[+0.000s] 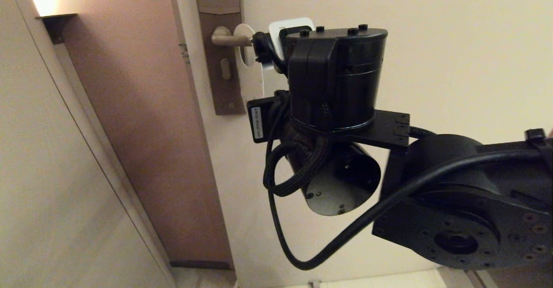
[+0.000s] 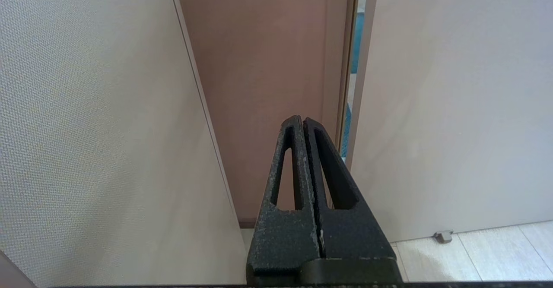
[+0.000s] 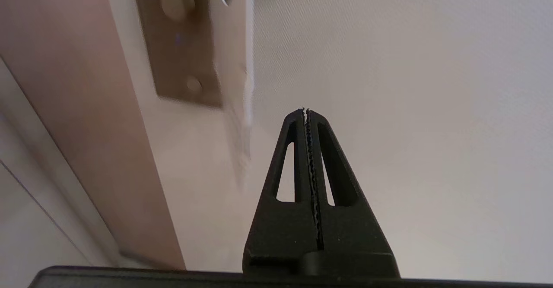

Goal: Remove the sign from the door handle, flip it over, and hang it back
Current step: Hang the sign back with the other side facing out

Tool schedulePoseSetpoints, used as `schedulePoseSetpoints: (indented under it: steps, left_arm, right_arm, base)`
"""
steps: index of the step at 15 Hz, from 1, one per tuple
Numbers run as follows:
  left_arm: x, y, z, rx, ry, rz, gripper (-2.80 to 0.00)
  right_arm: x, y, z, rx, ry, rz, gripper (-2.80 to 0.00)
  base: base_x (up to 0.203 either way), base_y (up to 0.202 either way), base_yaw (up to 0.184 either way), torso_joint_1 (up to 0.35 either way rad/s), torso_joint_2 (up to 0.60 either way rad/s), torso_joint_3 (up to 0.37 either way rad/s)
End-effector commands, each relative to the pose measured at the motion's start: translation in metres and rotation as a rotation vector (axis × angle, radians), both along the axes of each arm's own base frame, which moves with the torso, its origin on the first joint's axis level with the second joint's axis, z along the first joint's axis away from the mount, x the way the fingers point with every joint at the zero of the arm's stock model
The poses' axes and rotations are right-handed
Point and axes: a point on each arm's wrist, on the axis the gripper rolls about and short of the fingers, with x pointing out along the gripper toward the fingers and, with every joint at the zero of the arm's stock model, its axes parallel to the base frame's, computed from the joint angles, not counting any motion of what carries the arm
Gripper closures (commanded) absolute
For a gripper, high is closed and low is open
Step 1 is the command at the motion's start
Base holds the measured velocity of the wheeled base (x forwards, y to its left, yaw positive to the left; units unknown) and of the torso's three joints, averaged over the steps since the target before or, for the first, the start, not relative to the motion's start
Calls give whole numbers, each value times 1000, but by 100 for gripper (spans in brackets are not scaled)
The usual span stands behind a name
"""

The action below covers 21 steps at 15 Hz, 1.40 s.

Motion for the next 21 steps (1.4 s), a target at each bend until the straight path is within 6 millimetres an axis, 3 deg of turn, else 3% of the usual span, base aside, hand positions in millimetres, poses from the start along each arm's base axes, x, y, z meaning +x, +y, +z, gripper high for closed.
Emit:
schedulePoseSetpoints:
  steps: [1,15,21]
  left_arm:
    - [0,0,0,0,1,1,0]
    - [0,0,0,0,1,0,0]
    - [0,0,0,0,1,1,0]
  right_arm:
    - [6,10,-12,-18,0,-4,0]
    - [10,53,-33,24,-68,60,0]
    - [22,83,-27,35,-140,108,0]
  base:
    - [0,0,0,0,0,0]
    - [0,0,0,0,0,0]
    - [0,0,0,0,0,0]
